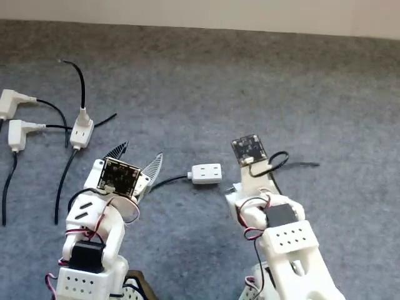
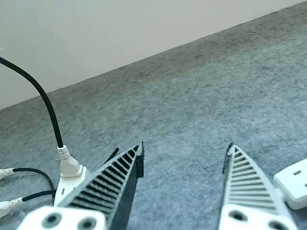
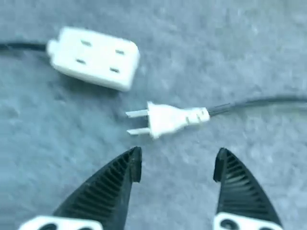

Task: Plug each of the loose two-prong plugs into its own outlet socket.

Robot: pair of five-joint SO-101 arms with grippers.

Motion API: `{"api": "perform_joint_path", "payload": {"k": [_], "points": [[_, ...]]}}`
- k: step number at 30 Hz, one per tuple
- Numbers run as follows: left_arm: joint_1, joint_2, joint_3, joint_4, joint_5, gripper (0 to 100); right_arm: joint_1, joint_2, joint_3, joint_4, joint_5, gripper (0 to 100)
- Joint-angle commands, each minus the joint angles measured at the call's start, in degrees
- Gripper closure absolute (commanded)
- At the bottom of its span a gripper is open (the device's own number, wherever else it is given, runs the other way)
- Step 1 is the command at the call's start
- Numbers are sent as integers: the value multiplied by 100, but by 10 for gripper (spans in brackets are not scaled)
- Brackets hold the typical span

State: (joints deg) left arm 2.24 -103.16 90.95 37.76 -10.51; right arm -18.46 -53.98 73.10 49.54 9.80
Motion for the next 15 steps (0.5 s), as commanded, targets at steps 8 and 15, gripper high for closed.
{"api": "perform_joint_path", "payload": {"k": [8,15], "points": [[189,22,-207,-114,26,741,954,4,-435,1138,3226,757],[189,22,-145,-123,18,741,971,198,-1974,1200,2444,757]]}}
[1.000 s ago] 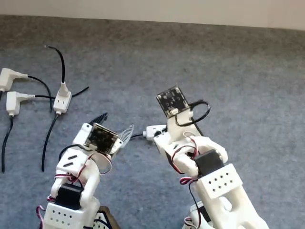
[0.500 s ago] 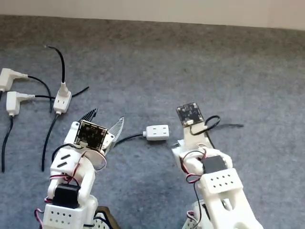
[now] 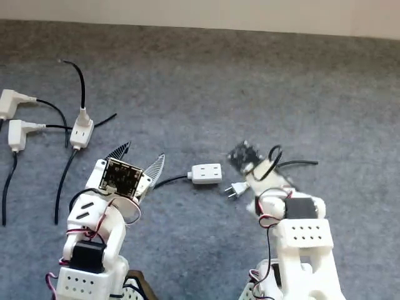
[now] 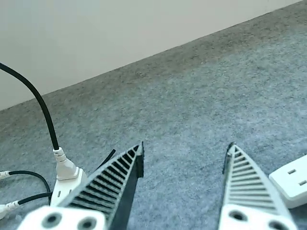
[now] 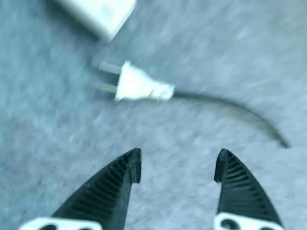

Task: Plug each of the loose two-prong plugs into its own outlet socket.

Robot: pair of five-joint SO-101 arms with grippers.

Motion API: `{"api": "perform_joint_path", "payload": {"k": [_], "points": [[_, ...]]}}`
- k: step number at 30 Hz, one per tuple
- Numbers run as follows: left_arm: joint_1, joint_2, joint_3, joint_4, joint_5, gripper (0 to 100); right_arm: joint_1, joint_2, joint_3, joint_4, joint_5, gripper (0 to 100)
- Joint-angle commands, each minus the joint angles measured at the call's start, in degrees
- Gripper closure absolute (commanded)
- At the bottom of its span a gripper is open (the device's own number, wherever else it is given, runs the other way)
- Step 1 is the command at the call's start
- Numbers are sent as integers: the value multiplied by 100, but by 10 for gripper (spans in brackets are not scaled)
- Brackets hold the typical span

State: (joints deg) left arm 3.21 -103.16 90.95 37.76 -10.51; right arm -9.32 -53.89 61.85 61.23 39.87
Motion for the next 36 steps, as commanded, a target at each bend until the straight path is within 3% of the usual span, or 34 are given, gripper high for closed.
{"api": "perform_joint_path", "payload": {"k": [1,5,8,11,14,16,22,27,36], "points": [[101,22,-119,-132,9,741,57,409,-1077,40,-782,757],[101,22,-110,-132,9,741,163,1974,-1921,224,-1899,757],[110,22,-110,-132,9,741,277,3292,-2484,251,-3279,757],[110,22,-101,-132,9,741,66,4286,-3002,804,-5081,757],[119,22,-66,-132,9,741,-163,4813,-3398,1499,-7543,757],[198,22,-22,-202,0,741,-233,4901,-3670,1666,-8492,757],[268,22,-13,-220,0,741,-207,4936,-4259,1604,-9442,757],[268,22,-13,-220,0,741,-207,4963,-3767,382,-10365,757],[268,22,-13,-229,0,741,-251,4963,-3029,-356,-10426,757]]}}
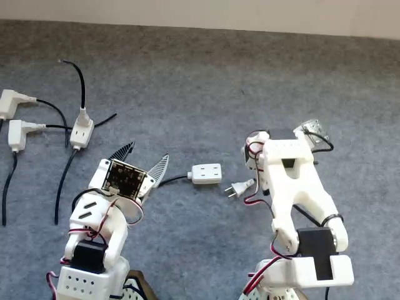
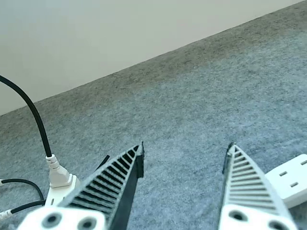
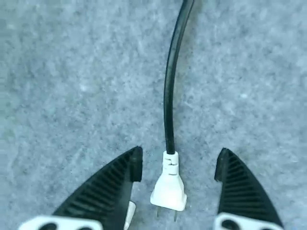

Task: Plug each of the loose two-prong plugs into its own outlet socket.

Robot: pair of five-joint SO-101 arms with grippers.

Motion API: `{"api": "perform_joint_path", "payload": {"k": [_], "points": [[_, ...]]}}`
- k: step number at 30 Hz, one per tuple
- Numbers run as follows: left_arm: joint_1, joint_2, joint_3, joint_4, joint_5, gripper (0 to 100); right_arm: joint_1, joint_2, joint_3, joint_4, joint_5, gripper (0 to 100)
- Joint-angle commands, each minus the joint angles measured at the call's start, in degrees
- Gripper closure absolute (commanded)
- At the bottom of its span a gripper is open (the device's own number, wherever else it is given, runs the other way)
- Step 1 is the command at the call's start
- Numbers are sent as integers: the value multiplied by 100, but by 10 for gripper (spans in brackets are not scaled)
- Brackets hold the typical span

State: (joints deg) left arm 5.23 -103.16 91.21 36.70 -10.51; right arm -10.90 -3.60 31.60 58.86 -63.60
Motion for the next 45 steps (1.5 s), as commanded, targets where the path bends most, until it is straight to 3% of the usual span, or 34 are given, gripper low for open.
{"api": "perform_joint_path", "payload": {"k": [1,19,21,26,30,40,45], "points": [[66,22,-40,-123,0,741,-101,-66,-4,-119,-79,757],[75,22,40,-132,0,741,-277,1051,-470,-444,-97,759],[75,22,40,-141,0,741,-286,1095,-505,-444,-97,793],[75,22,40,-141,0,741,-295,1165,-497,-435,246,993],[75,22,40,-141,0,741,-321,1147,-462,-418,185,992],[259,22,48,-132,-9,741,-321,1121,-1209,1262,211,992],[242,22,48,-123,-9,741,-505,1165,-1587,1640,615,992]]}}
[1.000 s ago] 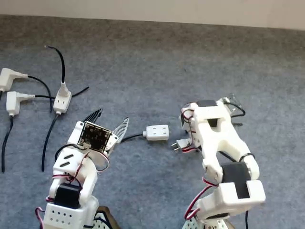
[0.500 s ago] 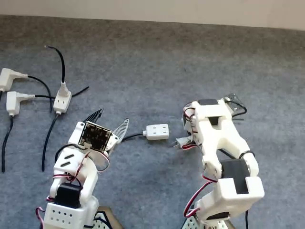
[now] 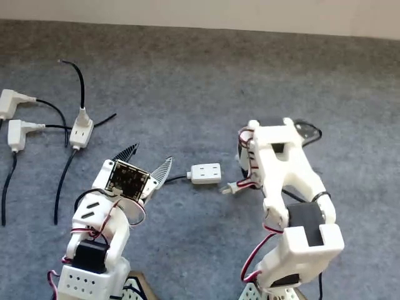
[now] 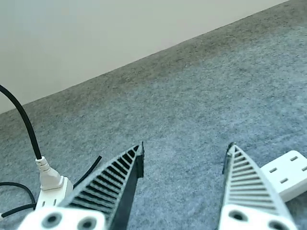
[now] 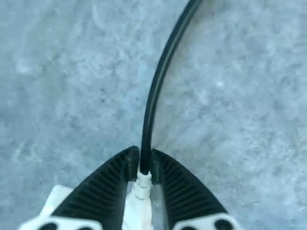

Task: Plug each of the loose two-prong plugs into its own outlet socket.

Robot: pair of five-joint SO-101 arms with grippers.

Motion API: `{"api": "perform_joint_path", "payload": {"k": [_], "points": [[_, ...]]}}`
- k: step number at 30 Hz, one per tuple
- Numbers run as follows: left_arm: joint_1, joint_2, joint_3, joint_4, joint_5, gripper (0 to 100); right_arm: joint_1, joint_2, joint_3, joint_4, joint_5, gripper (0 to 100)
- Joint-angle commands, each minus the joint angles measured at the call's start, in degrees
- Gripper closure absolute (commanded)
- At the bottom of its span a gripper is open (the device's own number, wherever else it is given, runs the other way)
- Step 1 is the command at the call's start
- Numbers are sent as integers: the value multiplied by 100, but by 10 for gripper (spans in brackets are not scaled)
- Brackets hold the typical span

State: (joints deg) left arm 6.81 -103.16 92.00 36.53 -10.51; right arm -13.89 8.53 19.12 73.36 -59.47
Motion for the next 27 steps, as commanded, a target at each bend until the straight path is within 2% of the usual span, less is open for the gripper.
{"api": "perform_joint_path", "payload": {"k": [1,4,6,9,14,18,22,27], "points": [[84,22,-31,-105,-9,741,-215,-48,-330,189,220,991],[66,22,-31,-105,-9,741,-136,-48,-233,233,237,985],[66,22,-31,-105,-9,741,-13,-48,-92,233,360,943],[75,22,-31,-105,-9,741,57,-48,92,312,818,831],[92,22,-31,-105,-9,741,66,-48,145,910,826,659],[92,22,-31,-105,-9,741,-22,-48,145,998,826,649],[92,22,-31,-114,-9,741,-409,-48,145,945,800,649],[92,22,-31,-114,-9,741,-505,-48,136,822,-255,649]]}}
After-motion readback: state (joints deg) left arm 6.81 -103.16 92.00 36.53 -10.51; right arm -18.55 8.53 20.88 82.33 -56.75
